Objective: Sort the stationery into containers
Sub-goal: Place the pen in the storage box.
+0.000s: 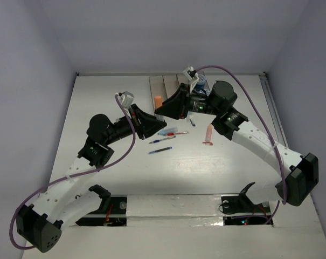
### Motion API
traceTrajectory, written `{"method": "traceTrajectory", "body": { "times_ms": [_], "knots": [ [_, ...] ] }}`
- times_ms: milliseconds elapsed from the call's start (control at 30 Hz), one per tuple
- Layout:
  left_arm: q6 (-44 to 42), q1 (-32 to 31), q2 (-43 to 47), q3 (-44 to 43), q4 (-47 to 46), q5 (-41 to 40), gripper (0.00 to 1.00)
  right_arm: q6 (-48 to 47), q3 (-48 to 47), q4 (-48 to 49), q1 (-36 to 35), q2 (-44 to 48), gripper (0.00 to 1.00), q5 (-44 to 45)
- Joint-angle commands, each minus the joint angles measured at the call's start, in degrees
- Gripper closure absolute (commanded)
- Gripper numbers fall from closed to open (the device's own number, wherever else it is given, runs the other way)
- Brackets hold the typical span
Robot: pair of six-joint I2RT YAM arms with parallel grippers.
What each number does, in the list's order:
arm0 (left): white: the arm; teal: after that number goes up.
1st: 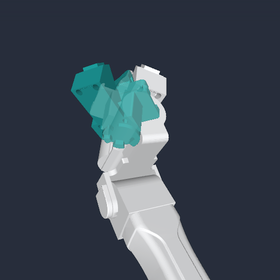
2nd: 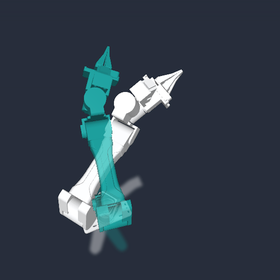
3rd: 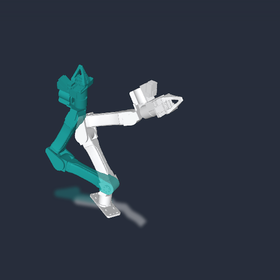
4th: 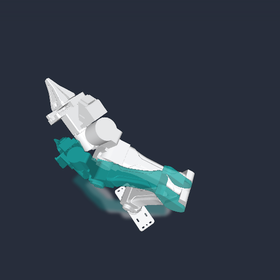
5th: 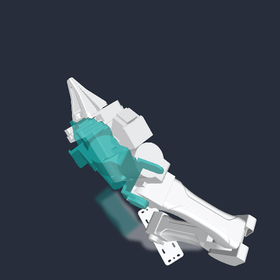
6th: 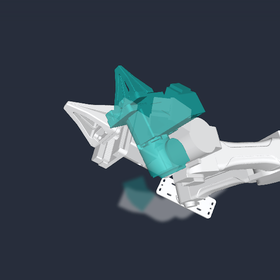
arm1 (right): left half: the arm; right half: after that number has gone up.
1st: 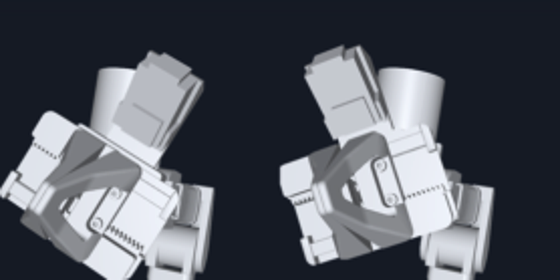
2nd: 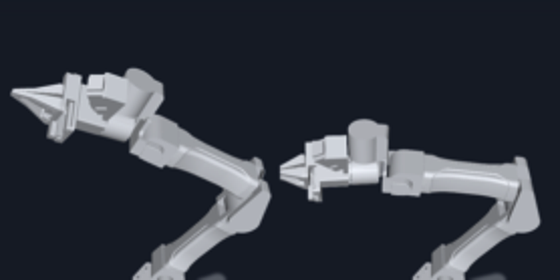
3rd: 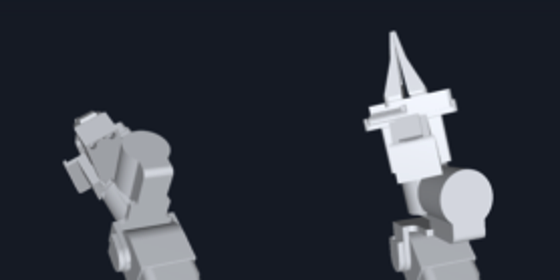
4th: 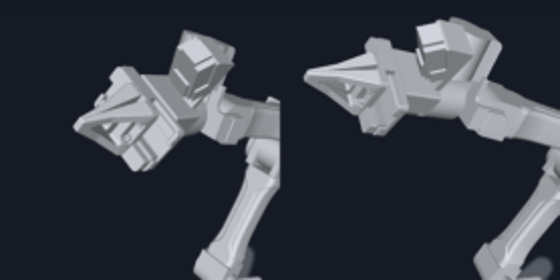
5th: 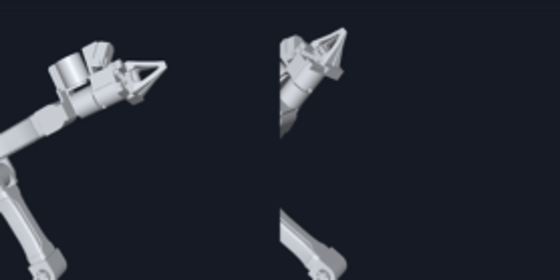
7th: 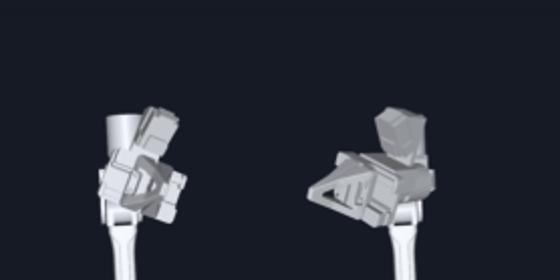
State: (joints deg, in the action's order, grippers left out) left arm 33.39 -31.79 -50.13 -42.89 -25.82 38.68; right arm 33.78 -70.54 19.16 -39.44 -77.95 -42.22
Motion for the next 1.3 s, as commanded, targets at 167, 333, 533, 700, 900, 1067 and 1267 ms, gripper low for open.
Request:
{"method": "traceTrajectory", "body": {
  "times_ms": [167,333,533,700,900,1067,1267],
  "knots": [
    [-14.7,-0.4,3.8,-10.4,22.5,-11.2,0.05,-3.9,-5.7,-1.7,3.1,-4.3,1.0,9.4],
    [-22.7,-0.4,8.7,-13.1,35.1,-24.9,0.01,-7.1,-10.7,-5.3,6.1,-12.7,1.0,13.4],
    [-24.6,-0.4,13.2,-7.6,32.6,-38.0,0.01,-13.5,-23.1,-14.6,8.8,-27.6,1.0,19.4],
    [-24.6,0.6,13.7,-1.7,30.5,-43.2,0.01,-17.5,-33.3,-21.3,8.8,-38.1,1.0,24.1],
    [-25.1,1.1,11.5,-1.8,31.4,-41.6,0.01,-18.8,-46.1,-25.9,8.8,-50.1,1.0,28.0],
    [-25.1,1.6,12.7,-1.6,31.0,-41.8,0.01,-19.0,-52.0,-28.2,8.8,-56.0,1.0,30.1],
    [-25.1,2.2,12.5,-1.6,31.0,-41.1,0.01,-19.9,-55.7,-30.9,8.8,-58.4,0.5,31.1]
  ]
}}
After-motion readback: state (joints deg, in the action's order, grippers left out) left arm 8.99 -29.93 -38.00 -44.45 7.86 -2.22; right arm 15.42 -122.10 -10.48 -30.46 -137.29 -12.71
